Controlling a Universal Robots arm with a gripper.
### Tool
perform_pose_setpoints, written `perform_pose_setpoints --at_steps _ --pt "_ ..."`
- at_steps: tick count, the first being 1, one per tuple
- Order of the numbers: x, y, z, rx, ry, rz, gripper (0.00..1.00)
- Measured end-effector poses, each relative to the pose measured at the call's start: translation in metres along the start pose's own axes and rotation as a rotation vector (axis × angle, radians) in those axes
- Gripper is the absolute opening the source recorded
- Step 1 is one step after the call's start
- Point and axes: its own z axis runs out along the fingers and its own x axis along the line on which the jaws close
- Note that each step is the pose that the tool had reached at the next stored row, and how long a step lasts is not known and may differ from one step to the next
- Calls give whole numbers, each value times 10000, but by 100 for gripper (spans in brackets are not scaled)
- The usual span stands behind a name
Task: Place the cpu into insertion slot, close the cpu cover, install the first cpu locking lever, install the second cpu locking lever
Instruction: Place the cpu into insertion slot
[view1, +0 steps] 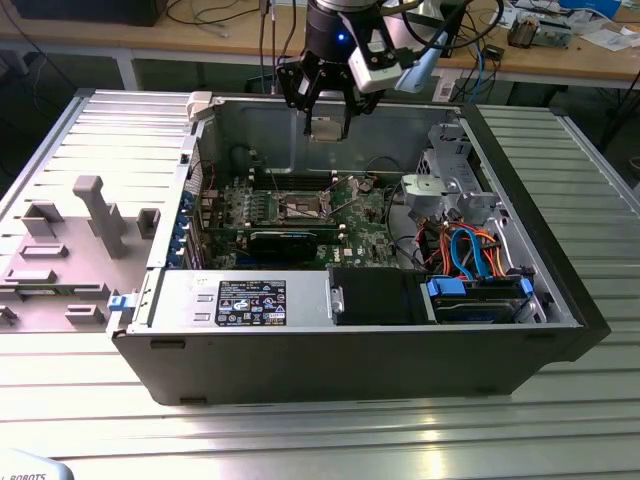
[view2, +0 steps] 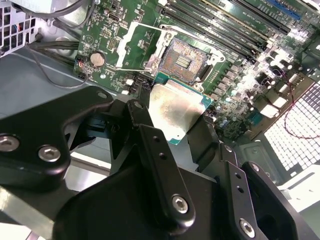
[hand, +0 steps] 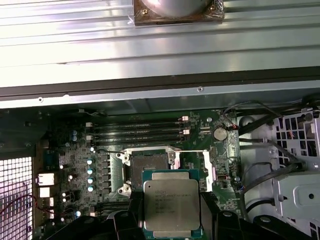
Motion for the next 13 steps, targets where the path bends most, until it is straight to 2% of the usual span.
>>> perform_pose_setpoints --at_steps 13 --pt "0 0 1 -4 -15 159 54"
